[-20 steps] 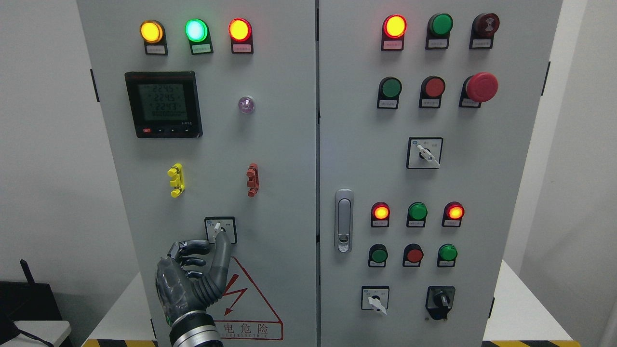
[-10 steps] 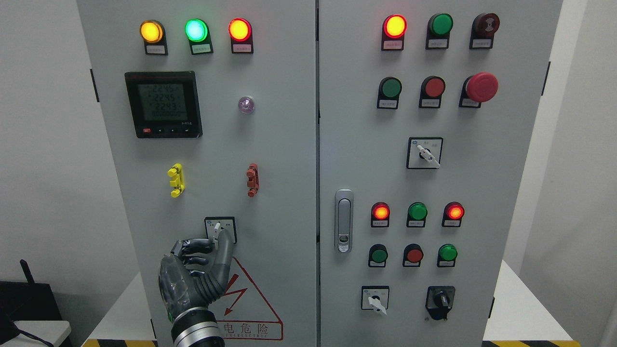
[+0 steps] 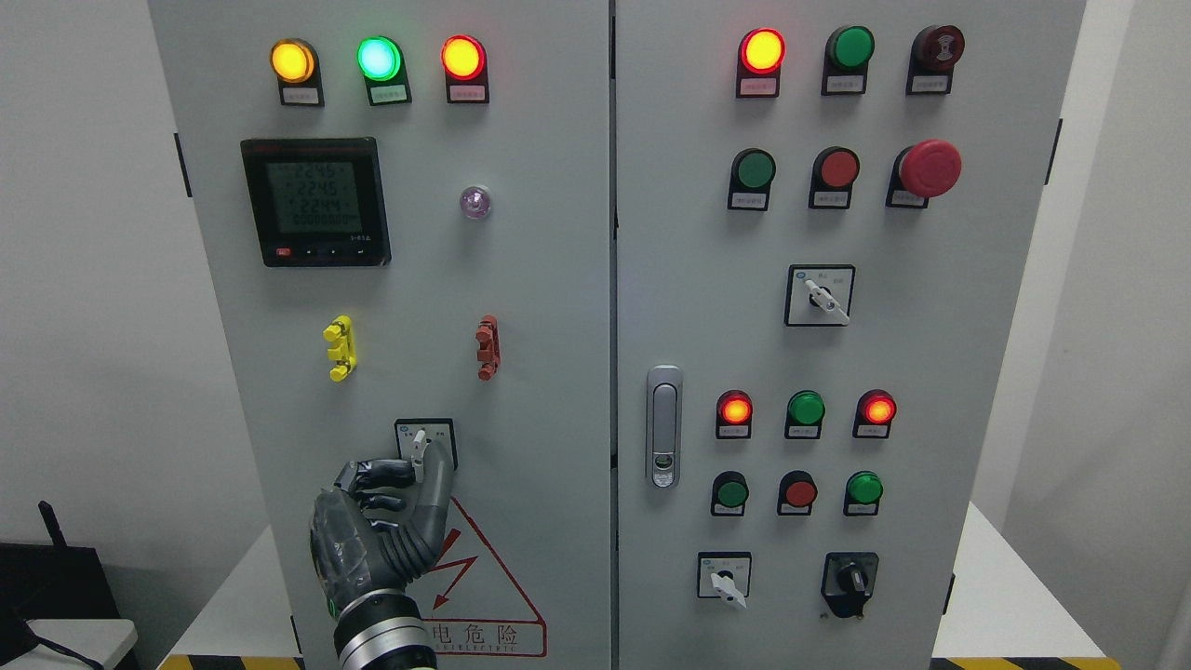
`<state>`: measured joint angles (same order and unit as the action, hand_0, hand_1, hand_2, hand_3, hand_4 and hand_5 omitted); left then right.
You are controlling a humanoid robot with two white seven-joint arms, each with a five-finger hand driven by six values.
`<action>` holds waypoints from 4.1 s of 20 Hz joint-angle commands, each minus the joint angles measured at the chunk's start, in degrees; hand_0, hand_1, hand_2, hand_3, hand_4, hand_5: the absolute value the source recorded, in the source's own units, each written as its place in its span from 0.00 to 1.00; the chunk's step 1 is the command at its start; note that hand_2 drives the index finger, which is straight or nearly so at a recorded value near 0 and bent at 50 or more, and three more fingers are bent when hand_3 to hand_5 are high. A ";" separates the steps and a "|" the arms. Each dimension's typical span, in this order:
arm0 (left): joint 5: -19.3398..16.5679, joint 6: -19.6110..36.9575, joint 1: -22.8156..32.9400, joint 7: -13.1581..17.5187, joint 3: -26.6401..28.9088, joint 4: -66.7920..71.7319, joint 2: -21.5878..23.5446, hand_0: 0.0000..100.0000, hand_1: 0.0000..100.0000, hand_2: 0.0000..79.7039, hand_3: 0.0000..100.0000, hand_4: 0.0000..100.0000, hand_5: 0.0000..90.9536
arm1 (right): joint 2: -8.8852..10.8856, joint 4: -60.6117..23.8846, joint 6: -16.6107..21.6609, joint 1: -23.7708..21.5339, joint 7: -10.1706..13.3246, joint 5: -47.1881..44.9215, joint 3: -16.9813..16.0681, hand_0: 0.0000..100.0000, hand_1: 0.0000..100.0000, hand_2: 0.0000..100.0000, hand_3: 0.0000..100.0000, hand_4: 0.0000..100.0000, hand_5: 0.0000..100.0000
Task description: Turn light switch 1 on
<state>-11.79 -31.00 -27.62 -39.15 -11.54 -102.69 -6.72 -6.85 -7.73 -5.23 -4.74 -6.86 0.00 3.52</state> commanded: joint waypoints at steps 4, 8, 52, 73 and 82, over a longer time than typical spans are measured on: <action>0.01 -0.11 -0.15 0.04 -0.41 0.04 0.04 0.18 0.49 0.70 0.66 0.71 0.77 | 0.00 0.00 0.05 -0.01 0.01 -0.97 0.00 0.12 0.39 0.00 0.00 0.00 0.00; 0.01 -0.55 -0.24 0.04 -0.41 0.04 0.04 0.20 0.46 0.70 0.66 0.71 0.77 | 0.00 0.00 0.05 -0.01 0.01 -1.05 0.00 0.12 0.39 0.00 0.00 0.00 0.00; -0.34 -4.24 -1.29 0.12 -0.94 -0.05 0.04 0.42 0.39 0.73 0.67 0.73 0.77 | 0.00 0.00 0.05 -0.09 0.01 -0.97 0.00 0.12 0.39 0.00 0.00 0.00 0.00; -0.25 -4.25 -1.64 0.39 -1.02 -0.05 0.04 0.56 0.31 0.74 0.68 0.73 0.77 | 0.00 0.00 0.05 -0.01 0.01 -0.97 0.00 0.12 0.39 0.00 0.00 0.00 0.00; -0.16 -4.25 -1.64 1.62 -1.02 0.04 0.04 0.61 0.27 0.77 0.70 0.75 0.78 | 0.00 0.00 0.05 -0.01 0.01 -0.97 0.00 0.12 0.39 0.00 0.00 0.00 0.00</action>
<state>-12.00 -35.38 -29.26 -37.98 -12.52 -102.69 -6.68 -6.85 -7.73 -5.23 -4.75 -6.86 0.00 3.52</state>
